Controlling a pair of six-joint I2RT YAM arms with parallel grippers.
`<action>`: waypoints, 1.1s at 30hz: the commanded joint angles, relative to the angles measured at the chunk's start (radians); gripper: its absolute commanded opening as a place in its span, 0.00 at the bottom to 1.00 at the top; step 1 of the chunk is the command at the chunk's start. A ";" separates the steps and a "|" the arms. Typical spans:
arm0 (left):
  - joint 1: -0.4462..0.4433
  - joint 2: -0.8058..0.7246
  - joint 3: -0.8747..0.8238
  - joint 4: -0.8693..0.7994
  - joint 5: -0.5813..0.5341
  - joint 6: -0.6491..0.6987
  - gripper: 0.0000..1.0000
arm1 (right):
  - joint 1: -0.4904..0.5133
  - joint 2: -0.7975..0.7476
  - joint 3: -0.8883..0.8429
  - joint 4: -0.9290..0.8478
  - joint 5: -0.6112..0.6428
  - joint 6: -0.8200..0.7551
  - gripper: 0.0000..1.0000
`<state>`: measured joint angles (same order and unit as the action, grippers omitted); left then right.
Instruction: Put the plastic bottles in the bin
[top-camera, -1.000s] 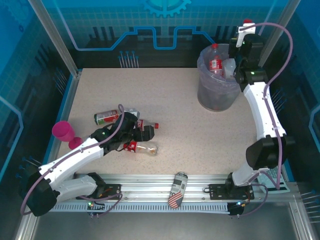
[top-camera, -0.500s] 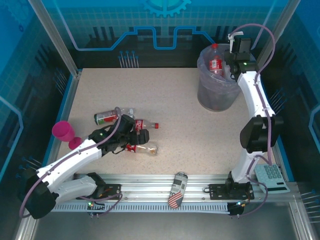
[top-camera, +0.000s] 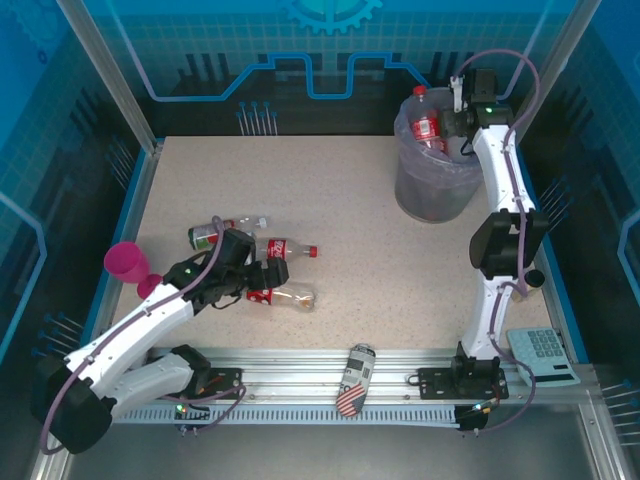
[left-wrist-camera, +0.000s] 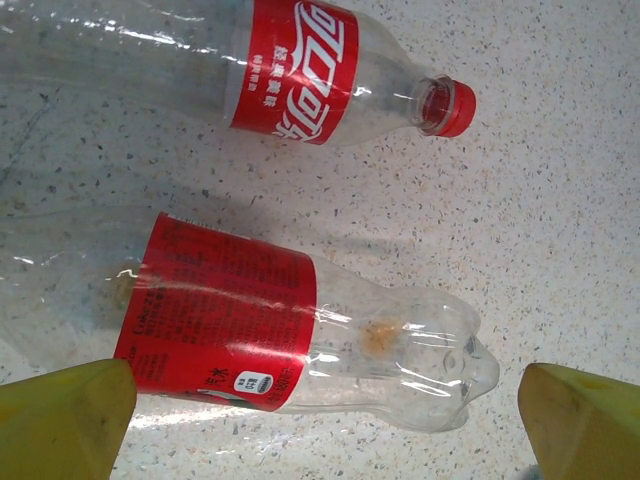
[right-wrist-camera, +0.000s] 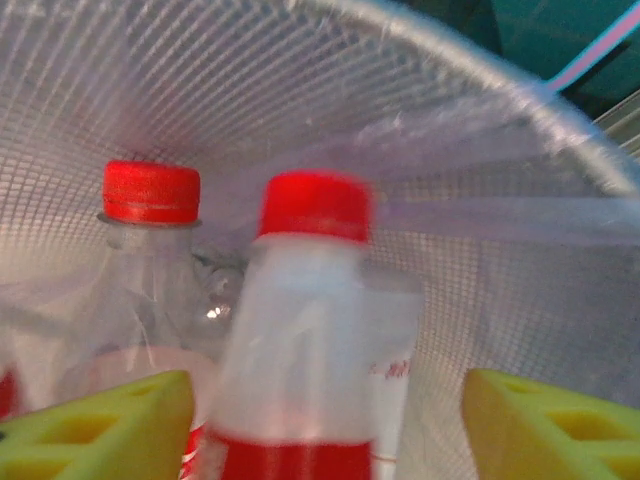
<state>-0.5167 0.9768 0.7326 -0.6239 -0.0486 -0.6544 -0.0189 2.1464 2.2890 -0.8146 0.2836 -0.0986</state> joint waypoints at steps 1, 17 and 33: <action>0.026 -0.021 -0.040 -0.008 0.074 -0.035 0.99 | -0.013 0.009 0.032 -0.090 -0.056 0.012 0.80; 0.041 0.032 -0.132 0.152 0.046 -0.131 0.99 | -0.027 -0.346 -0.138 0.030 -0.206 0.138 0.89; 0.045 0.095 -0.196 0.246 -0.020 -0.276 0.99 | 0.034 -0.873 -0.978 0.368 -0.518 0.379 0.88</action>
<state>-0.4801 1.0618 0.5678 -0.4053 -0.0299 -0.8867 -0.0017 1.3174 1.3666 -0.5117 -0.1719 0.2268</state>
